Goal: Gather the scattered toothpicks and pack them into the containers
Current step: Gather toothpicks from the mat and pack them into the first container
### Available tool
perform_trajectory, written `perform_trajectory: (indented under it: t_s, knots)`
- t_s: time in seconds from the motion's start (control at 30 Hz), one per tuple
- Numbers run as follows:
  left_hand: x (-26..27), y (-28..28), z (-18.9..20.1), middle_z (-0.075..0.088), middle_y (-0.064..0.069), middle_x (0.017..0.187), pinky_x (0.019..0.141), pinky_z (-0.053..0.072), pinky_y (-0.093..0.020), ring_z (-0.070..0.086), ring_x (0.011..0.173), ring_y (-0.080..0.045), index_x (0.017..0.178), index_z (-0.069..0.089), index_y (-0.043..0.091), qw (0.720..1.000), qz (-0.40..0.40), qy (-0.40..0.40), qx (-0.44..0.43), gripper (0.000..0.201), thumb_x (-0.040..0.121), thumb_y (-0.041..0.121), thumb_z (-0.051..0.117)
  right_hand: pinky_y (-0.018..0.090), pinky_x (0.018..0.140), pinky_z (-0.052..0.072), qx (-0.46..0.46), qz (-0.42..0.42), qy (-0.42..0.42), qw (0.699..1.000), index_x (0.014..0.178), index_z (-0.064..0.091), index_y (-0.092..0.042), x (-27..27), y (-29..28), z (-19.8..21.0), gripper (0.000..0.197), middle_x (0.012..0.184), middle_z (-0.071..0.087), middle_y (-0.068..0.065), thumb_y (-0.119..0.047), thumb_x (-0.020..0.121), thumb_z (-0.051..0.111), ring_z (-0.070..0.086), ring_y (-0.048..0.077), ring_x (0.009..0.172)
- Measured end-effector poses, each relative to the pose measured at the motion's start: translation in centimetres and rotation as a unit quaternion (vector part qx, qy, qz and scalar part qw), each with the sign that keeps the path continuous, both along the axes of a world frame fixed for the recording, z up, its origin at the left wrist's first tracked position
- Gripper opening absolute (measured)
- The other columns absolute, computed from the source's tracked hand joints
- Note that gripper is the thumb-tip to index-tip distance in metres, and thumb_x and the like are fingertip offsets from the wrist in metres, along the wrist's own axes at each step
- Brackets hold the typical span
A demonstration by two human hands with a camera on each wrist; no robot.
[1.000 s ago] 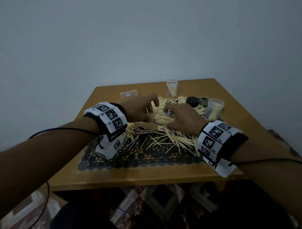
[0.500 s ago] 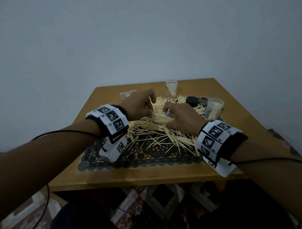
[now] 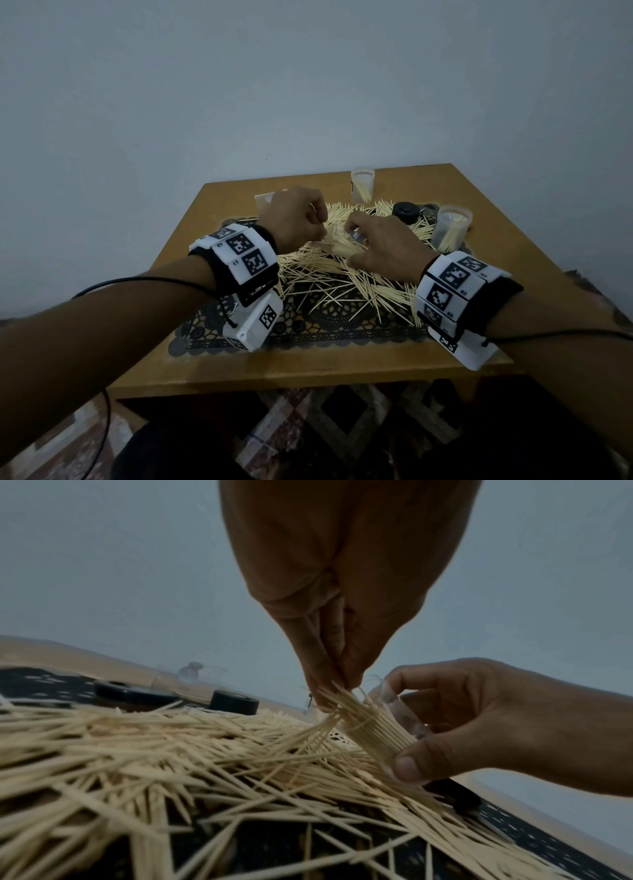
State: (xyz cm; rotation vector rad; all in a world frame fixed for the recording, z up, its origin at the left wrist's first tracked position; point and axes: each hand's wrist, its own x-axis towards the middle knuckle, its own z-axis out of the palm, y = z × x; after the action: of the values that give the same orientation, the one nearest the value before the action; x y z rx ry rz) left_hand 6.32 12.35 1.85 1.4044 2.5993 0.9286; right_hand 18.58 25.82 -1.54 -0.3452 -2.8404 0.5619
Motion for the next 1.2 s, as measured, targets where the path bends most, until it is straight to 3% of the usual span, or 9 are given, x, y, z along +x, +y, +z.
perform_trajectory:
  t_s: [0.17,0.23,0.33,0.43,0.5,0.63,0.87,0.97,1.2]
  knots:
    - [0.2,0.0,-0.1,0.072,-0.004,0.075,0.067,0.058,-0.031,0.071,0.070,-0.015,0.083,0.062,0.011,0.996,-0.027,-0.057,0.070,0.012,0.082,0.000,0.068,0.040,0.078,0.053,0.001,-0.009,-0.001,1.000,0.108,0.053,-0.018,0.0,0.2,-0.1,0.043,0.108,0.067,0.007,-0.027,0.075,0.079,0.062,0.026,0.092]
    - [-0.4,-0.4,0.0,0.072,-0.007,0.081,0.065,0.055,-0.026,0.070,0.074,-0.017,0.084,0.061,0.011,0.995,-0.018,-0.052,0.084,0.018,0.082,-0.007,0.059,0.040,0.079,0.053,0.003,-0.013,-0.007,1.000,0.107,0.053,-0.018,0.0,0.3,-0.1,0.042,0.108,0.067,0.006,-0.027,0.075,0.079,0.061,0.026,0.092]
    - [-1.3,-1.5,-0.2,0.065,-0.001,0.096,0.066,0.042,-0.011,0.063,0.090,-0.017,0.096,0.060,0.015,0.998,-0.006,0.032,-0.056,0.023,0.082,-0.003,0.063,0.039,0.080,0.053,0.006,-0.019,-0.012,1.000,0.107,0.053,-0.018,0.0,0.4,-0.1,0.041,0.108,0.067,0.006,-0.026,0.076,0.078,0.060,0.027,0.093]
    - [-1.5,-2.4,-1.0,0.056,-0.003,0.113,0.078,0.039,-0.023,0.054,0.106,-0.021,0.119,0.054,0.016,0.969,0.001,0.098,-0.228,0.036,0.085,0.013,0.067,0.040,0.080,0.053,0.012,-0.021,-0.014,1.000,0.107,0.052,-0.017,0.1,0.3,-0.1,0.040,0.108,0.067,0.007,-0.024,0.077,0.077,0.060,0.027,0.093]
    - [-1.7,-2.9,-1.1,0.054,-0.005,0.122,0.079,0.037,-0.026,0.052,0.109,-0.022,0.124,0.052,0.018,0.963,0.006,0.111,-0.247,0.043,0.083,0.009,0.064,0.041,0.081,0.053,0.012,-0.023,-0.012,1.000,0.108,0.052,-0.017,0.1,0.3,-0.1,0.040,0.109,0.067,0.007,-0.024,0.077,0.077,0.060,0.028,0.094]
    - [-3.0,-4.1,-0.2,0.055,-0.007,0.121,0.077,0.040,-0.029,0.048,0.097,-0.019,0.127,0.050,0.017,0.951,0.000,0.114,-0.286,0.050,0.081,0.003,0.062,0.042,0.080,0.054,0.011,-0.025,-0.009,1.000,0.107,0.053,-0.017,0.0,0.4,-0.1,0.040,0.107,0.067,0.007,-0.024,0.077,0.077,0.061,0.029,0.094]
    - [-4.1,-5.3,-0.7,0.058,-0.007,0.103,0.070,0.037,-0.030,0.053,0.089,-0.023,0.109,0.051,0.011,0.922,0.026,0.097,-0.374,0.051,0.083,0.052,0.065,0.042,0.079,0.054,0.018,-0.026,-0.010,0.999,0.106,0.053,-0.018,-0.1,0.3,-0.3,0.040,0.104,0.067,0.006,-0.024,0.075,0.078,0.061,0.028,0.091]
    - [-3.6,-4.8,-1.5,0.058,-0.009,0.111,0.073,0.036,-0.029,0.051,0.102,-0.026,0.118,0.050,0.006,0.918,0.047,0.100,-0.380,0.057,0.084,0.050,0.065,0.042,0.079,0.054,0.022,-0.026,-0.010,0.999,0.106,0.053,-0.018,-0.1,0.3,-0.3,0.040,0.105,0.067,0.006,-0.025,0.076,0.078,0.061,0.028,0.092]
    - [-3.7,-4.2,-2.3,0.061,-0.004,0.105,0.074,0.036,-0.027,0.047,0.087,-0.016,0.116,0.057,0.009,0.948,0.074,0.087,-0.296,0.050,0.079,0.038,0.075,0.041,0.080,0.054,0.020,-0.023,-0.010,0.999,0.107,0.053,-0.018,-0.1,0.3,-0.2,0.040,0.106,0.067,0.006,-0.026,0.076,0.078,0.061,0.027,0.093]
